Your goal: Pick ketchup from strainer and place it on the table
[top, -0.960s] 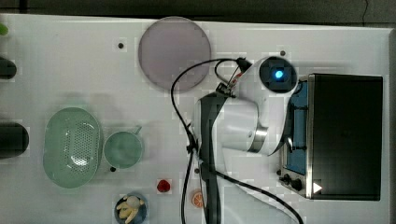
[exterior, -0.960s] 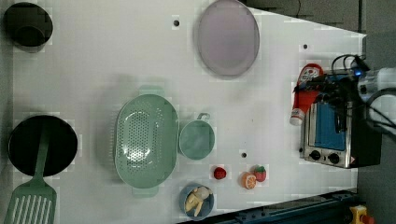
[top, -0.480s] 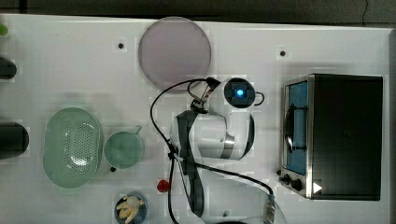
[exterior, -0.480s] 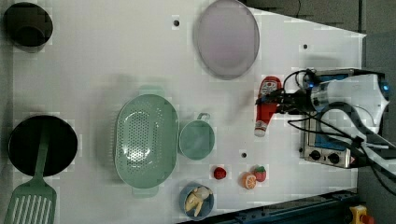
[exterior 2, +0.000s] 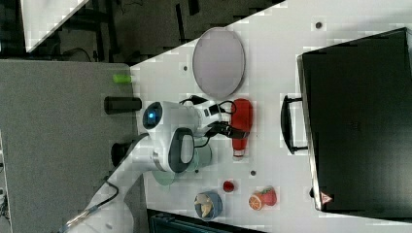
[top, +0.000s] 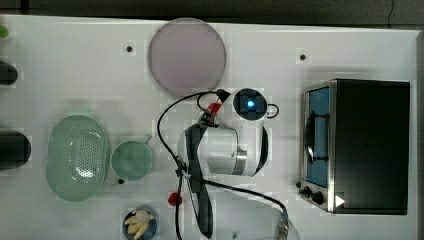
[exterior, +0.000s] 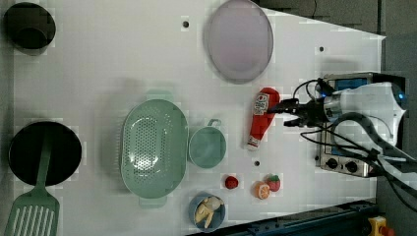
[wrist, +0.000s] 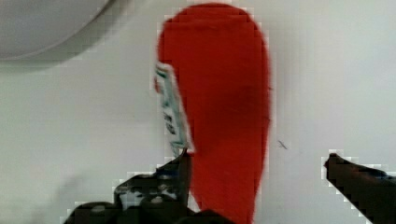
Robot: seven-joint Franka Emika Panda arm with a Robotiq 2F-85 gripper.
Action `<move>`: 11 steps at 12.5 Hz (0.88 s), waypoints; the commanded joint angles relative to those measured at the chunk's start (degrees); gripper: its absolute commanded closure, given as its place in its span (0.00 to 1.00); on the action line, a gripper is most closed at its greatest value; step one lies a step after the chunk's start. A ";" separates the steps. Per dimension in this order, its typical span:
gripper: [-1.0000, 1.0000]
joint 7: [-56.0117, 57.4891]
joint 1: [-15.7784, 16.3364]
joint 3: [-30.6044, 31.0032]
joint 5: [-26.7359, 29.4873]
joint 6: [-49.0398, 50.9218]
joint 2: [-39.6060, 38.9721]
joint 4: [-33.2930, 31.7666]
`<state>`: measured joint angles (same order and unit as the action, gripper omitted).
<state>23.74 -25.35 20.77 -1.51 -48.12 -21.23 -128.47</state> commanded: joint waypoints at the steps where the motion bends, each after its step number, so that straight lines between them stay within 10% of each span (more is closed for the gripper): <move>1: 0.00 -3.61 -0.77 0.51 0.46 4.97 9.49 6.70; 11: 0.00 -23.43 -0.39 1.36 1.01 36.18 19.07 30.09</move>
<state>5.57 -25.39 21.56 -0.57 -14.06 0.32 -97.75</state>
